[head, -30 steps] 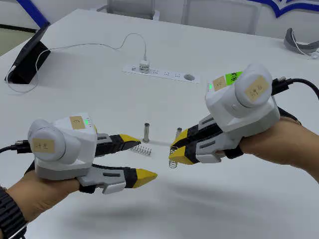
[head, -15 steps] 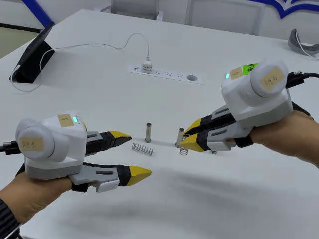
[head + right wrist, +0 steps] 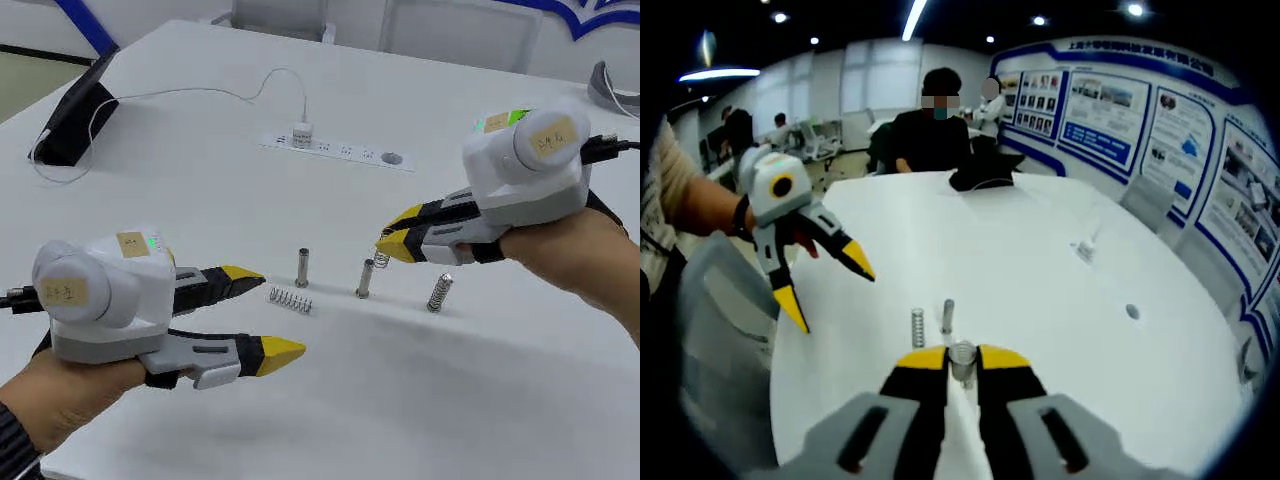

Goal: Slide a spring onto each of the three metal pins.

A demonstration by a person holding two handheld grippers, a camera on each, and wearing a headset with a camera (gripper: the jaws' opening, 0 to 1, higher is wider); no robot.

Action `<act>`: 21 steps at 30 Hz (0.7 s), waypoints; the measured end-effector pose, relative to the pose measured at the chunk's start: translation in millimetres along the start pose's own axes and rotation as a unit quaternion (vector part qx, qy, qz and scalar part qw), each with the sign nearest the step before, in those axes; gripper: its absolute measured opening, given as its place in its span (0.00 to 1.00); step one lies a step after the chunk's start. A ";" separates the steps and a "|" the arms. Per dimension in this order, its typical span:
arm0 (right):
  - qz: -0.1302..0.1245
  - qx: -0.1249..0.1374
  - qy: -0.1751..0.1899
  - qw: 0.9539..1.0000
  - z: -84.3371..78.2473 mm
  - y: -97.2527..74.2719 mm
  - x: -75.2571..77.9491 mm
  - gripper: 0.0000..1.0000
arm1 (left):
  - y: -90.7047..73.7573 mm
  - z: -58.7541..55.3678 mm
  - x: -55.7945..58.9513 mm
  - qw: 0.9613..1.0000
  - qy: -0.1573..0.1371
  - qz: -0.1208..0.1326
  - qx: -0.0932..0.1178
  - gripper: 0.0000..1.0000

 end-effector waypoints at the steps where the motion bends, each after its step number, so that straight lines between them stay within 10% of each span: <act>1: -0.001 0.000 0.004 1.000 -0.3 1.8 1.4 0.12 | -0.1 -0.4 0.1 1.000 0.000 0.000 0.000 0.55; 21: -0.007 -0.015 0.031 0.999 -10.4 28.1 8.7 0.12 | -4.0 -10.8 -6.1 1.000 -0.012 0.000 -0.002 0.54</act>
Point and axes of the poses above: the centre of the closed fingertips' face, and the gripper's own axes: y roughly forward along the fingers, x roughly to its right, z roughly out of its top, the point moved 7 cm from there along -y, roughly backward along the fingers, and after that the axes turned 4 degrees about -x, right-handed, at the moved point
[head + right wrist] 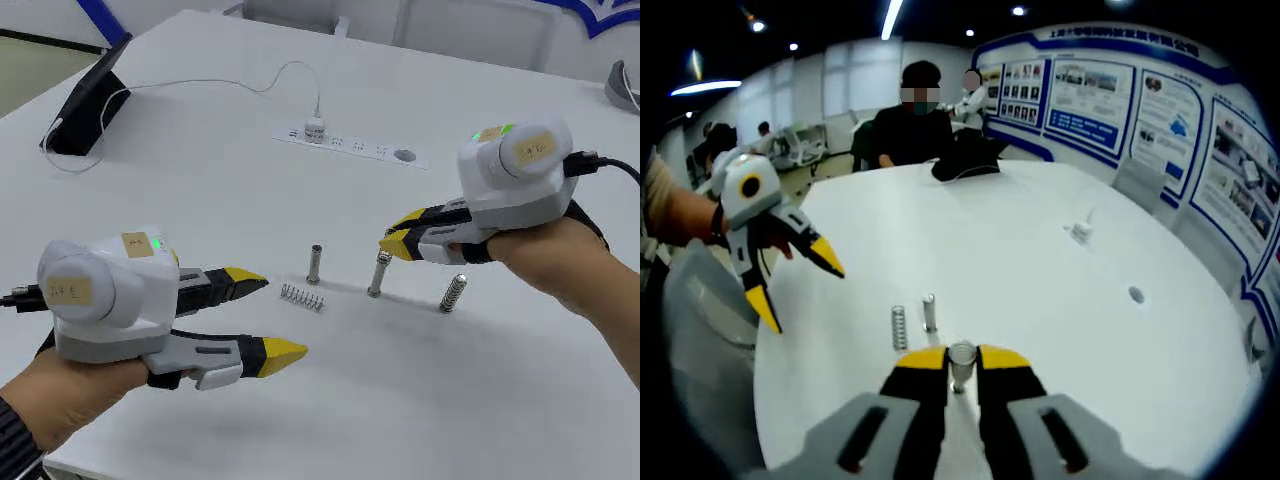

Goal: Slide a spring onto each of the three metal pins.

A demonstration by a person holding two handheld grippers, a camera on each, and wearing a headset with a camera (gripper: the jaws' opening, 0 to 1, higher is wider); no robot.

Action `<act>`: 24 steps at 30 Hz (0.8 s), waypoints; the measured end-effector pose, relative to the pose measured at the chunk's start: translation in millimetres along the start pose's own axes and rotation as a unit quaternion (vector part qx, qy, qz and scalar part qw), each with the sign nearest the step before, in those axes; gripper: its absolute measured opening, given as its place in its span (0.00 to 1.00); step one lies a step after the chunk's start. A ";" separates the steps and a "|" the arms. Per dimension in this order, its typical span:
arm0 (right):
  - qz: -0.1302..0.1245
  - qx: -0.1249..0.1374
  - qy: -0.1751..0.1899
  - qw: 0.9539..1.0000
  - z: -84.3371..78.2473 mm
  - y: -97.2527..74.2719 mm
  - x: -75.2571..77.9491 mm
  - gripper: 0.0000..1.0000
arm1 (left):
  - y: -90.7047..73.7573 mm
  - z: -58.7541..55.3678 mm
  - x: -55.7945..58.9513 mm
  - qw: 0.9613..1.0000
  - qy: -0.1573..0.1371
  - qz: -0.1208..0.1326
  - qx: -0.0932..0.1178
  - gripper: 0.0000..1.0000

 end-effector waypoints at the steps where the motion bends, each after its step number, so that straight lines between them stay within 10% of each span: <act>1: 0.000 -0.001 0.001 1.000 -0.9 0.9 0.4 0.12 | 0.4 0.1 -0.3 1.000 0.000 -0.001 0.001 0.54; 24: -0.002 -0.024 0.030 0.999 -28.9 31.1 2.8 0.12 | 1.8 -6.1 -3.9 1.000 -0.009 -0.003 -0.004 0.54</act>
Point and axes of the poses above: the centre of the closed fingertips' face, and the gripper's own axes: y roughly forward along the fingers, x roughly to its right, z roughly out of its top, the point moved 7 cm from there along -y, roughly backward along the fingers, and after that the axes turned 4 degrees about -x, right-handed, at the moved point
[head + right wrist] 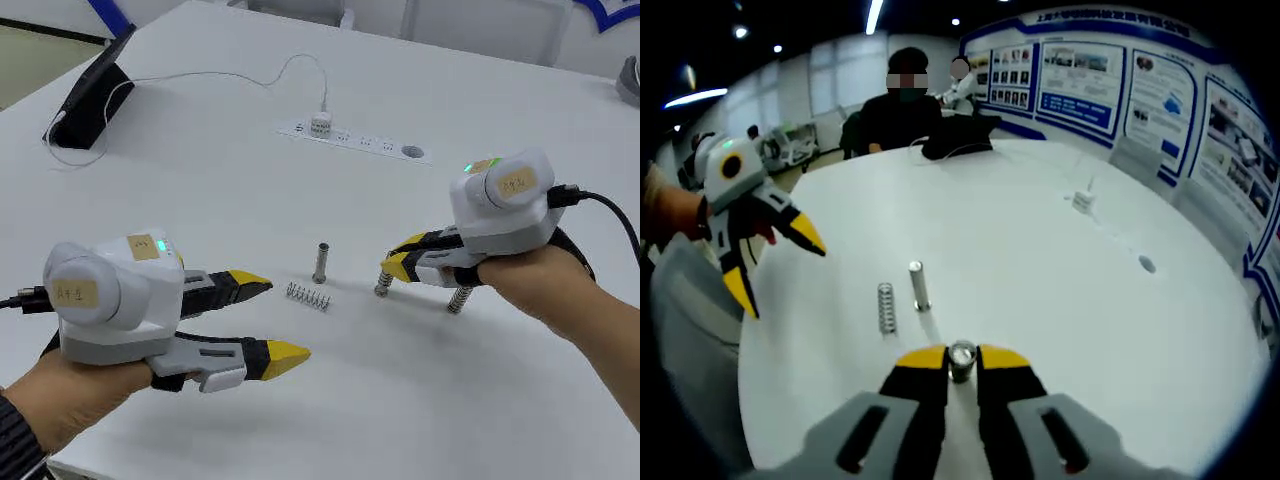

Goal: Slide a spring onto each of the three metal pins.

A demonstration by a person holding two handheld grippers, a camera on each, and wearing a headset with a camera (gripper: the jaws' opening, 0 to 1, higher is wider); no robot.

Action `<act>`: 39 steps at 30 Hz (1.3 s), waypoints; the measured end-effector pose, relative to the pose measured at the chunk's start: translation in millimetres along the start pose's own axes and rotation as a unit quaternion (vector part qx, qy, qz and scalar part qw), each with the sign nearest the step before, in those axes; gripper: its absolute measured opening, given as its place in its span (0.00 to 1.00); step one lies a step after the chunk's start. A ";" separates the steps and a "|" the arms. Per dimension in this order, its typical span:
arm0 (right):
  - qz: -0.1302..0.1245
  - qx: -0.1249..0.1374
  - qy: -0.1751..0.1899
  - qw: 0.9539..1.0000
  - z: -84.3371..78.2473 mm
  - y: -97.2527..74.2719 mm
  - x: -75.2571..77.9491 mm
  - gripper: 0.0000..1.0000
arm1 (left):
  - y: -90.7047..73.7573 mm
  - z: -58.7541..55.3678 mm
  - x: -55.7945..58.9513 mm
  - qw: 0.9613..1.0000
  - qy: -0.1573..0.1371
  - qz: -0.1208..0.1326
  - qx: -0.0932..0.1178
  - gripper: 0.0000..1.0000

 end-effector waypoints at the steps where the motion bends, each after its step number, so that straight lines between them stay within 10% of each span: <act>1: 0.000 -0.001 0.001 1.000 -0.5 0.8 -0.1 0.12 | 0.1 -0.1 0.1 1.000 0.000 0.000 0.000 0.54; 39: -0.004 -0.019 0.004 1.000 -27.2 -8.1 -15.7 0.15 | 0.4 2.1 3.5 1.000 0.004 0.002 0.001 0.54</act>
Point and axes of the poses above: the centre of the closed fingertips' face, and the gripper's own axes: y roughly forward along the fingers, x roughly to its right, z roughly out of its top, the point moved 7 cm from there along -y, roughly backward along the fingers, and after that the axes turned 4 degrees about -x, right-handed, at the moved point
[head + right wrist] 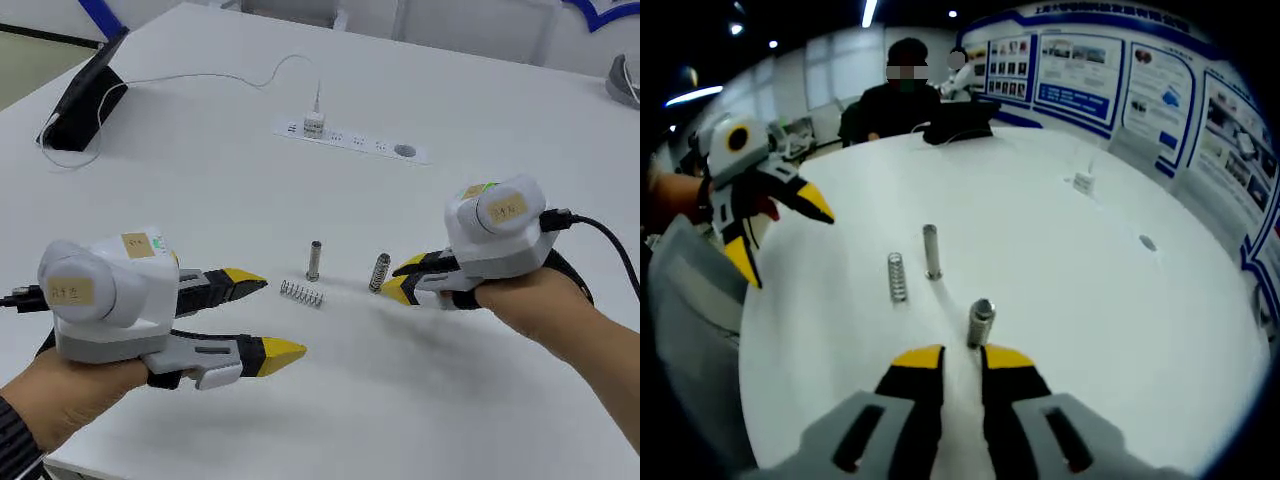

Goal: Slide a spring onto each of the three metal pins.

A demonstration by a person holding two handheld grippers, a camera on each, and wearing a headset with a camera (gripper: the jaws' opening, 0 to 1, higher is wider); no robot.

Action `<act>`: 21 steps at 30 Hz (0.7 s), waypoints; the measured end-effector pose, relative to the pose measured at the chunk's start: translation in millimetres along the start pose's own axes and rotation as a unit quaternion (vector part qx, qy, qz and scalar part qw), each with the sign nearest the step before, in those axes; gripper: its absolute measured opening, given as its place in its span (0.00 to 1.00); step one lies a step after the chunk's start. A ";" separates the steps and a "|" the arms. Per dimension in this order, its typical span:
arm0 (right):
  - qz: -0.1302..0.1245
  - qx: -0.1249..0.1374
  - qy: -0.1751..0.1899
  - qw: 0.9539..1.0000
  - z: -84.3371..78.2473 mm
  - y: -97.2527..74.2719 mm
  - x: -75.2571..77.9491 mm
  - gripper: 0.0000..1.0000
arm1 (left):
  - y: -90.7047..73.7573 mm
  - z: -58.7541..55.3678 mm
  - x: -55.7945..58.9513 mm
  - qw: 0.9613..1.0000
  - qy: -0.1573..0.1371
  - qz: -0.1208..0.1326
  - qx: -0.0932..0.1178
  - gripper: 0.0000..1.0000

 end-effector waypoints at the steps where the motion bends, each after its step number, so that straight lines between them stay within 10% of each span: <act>1: 0.001 0.000 0.001 1.000 -1.0 0.5 -0.9 0.15 | 0.0 0.3 0.0 1.000 0.000 0.000 0.000 0.54; 21: 0.036 0.003 -0.032 0.999 10.8 14.7 -35.9 0.16 | -3.5 2.3 0.4 1.000 0.003 0.004 0.001 0.54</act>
Point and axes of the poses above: the centre of the closed fingertips' face, and the gripper's own axes: y roughly forward along the fingers, x roughly to its right, z roughly out of its top, the point moved 7 cm from there along -y, roughly backward along the fingers, and after that the axes turned 4 degrees about -x, right-handed, at the moved point
